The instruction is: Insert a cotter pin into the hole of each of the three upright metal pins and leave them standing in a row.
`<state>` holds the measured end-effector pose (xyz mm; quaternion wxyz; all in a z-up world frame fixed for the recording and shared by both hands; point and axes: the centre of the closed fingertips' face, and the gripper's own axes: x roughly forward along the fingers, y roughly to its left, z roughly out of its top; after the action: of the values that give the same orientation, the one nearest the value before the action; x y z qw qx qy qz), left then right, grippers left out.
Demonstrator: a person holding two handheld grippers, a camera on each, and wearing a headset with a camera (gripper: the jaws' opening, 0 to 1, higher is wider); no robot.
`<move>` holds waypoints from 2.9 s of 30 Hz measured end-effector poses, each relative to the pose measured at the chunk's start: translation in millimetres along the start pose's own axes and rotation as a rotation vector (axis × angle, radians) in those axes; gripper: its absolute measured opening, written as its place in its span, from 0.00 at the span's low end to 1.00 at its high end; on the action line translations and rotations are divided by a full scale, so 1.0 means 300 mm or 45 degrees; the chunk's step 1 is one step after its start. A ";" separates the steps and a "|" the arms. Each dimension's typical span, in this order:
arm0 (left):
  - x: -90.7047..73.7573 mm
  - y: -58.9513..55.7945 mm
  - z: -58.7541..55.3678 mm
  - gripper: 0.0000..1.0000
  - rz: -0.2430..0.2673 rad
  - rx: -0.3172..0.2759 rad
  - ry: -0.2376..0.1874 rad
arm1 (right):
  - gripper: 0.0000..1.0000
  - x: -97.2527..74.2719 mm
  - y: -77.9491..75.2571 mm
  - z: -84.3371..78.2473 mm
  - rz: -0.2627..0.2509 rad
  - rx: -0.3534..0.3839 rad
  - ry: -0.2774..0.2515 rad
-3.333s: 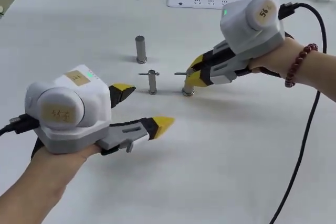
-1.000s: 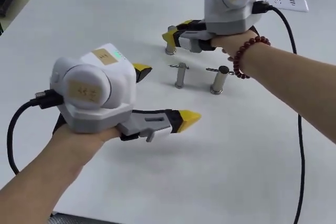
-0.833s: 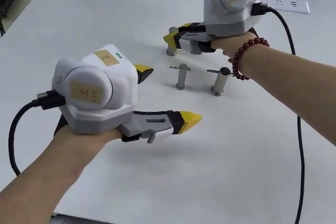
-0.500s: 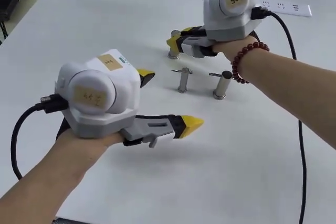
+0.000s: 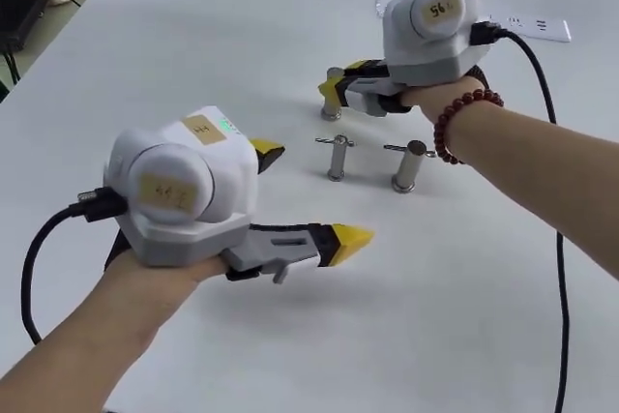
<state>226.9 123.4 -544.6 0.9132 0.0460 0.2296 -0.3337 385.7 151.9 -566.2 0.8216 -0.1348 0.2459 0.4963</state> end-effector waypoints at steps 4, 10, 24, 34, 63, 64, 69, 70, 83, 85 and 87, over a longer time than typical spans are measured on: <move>-0.005 -0.006 -0.002 0.74 -0.003 0.003 0.000 | 0.08 -0.035 -0.016 -0.014 0.008 0.001 0.021; -0.025 -0.009 -0.004 0.75 0.005 -0.007 0.003 | 0.08 -0.106 -0.050 -0.057 -0.018 0.063 0.023; -0.077 -0.031 0.013 0.74 0.011 -0.009 -0.014 | 0.08 -0.305 -0.137 -0.174 -0.160 0.112 0.061; -0.107 -0.035 0.012 0.73 0.054 -0.035 -0.022 | 0.08 -0.461 -0.142 -0.282 -0.234 0.155 0.086; -0.157 -0.079 0.022 0.71 0.050 -0.012 -0.036 | 0.08 -0.617 0.132 -0.332 -0.172 0.140 0.005; -0.159 -0.080 0.022 0.71 0.050 -0.013 -0.037 | 0.08 -0.614 0.145 -0.332 -0.164 0.131 0.002; -0.165 -0.082 0.023 0.71 0.052 -0.012 -0.041 | 0.08 -0.601 0.191 -0.334 -0.132 0.099 0.003; -0.166 -0.082 0.024 0.71 0.053 -0.012 -0.043 | 0.08 -0.598 0.199 -0.334 -0.124 0.094 0.003; -0.163 -0.093 0.024 0.70 0.041 -0.010 -0.046 | 0.08 -0.542 0.275 -0.326 -0.018 0.029 -0.030; -0.162 -0.095 0.023 0.70 0.038 -0.011 -0.044 | 0.08 -0.532 0.284 -0.327 -0.014 0.006 -0.022; -0.162 -0.096 0.022 0.70 0.037 -0.009 -0.041 | 0.08 -0.524 0.294 -0.328 -0.008 -0.009 -0.017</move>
<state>178.6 128.2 -514.9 0.9216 0.0407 0.2153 -0.3203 220.6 29.7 -562.7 0.8244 -0.1354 0.2381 0.4954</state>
